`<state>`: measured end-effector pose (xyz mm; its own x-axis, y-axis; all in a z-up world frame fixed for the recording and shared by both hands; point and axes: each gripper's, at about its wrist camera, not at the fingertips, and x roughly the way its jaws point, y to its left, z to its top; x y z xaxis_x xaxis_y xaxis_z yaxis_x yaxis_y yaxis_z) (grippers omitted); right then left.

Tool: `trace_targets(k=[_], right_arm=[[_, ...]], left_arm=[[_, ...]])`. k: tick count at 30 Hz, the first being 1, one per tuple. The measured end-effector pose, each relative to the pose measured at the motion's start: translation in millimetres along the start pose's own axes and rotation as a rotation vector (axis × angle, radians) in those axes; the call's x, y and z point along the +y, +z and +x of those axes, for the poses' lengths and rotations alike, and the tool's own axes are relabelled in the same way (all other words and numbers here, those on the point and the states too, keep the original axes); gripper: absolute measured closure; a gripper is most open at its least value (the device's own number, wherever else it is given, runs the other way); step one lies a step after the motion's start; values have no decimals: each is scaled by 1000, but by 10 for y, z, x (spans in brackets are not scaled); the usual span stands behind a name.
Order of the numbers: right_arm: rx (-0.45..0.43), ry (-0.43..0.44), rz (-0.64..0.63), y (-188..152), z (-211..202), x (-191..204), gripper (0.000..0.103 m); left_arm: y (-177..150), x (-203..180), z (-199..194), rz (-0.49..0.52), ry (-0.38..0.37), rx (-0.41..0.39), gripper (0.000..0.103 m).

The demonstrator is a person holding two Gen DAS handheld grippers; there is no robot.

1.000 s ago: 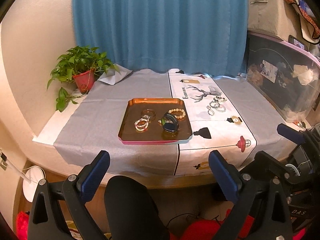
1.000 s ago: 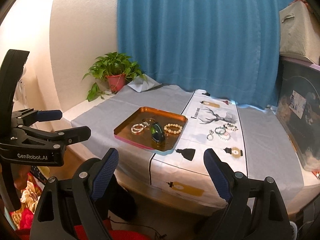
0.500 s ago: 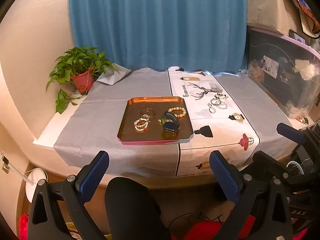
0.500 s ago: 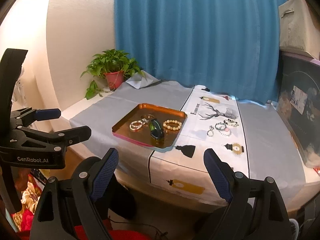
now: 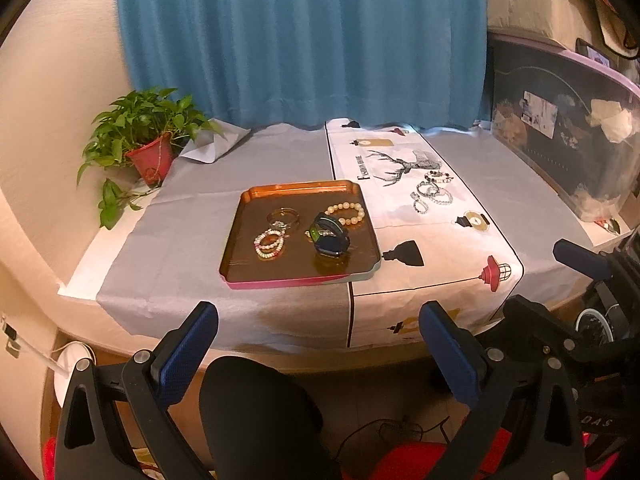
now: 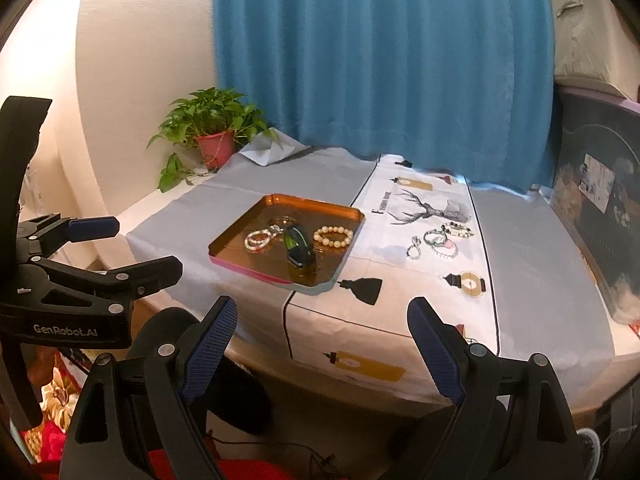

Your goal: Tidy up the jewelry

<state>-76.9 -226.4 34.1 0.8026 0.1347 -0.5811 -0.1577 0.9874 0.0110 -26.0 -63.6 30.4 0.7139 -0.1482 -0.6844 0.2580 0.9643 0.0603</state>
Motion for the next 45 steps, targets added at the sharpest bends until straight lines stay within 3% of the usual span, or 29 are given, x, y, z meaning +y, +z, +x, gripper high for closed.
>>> trace_targets(k=[20,30,38,45], right_arm=[[62,-79,113,-69,466,-706,16],[84,-197,217,-83,771,-1554,16],[127,-252,212,47,1452,-2229,16],[193,-223,178,315,2360,-2789,16]], left_arm=[[203,-446,713,71,-39,105,3],[569,-852,1318,134,-68,147,3],[1113,-1223,2242,141,-83,190,3],[1520,-1542,3192,151,-111,264,3]])
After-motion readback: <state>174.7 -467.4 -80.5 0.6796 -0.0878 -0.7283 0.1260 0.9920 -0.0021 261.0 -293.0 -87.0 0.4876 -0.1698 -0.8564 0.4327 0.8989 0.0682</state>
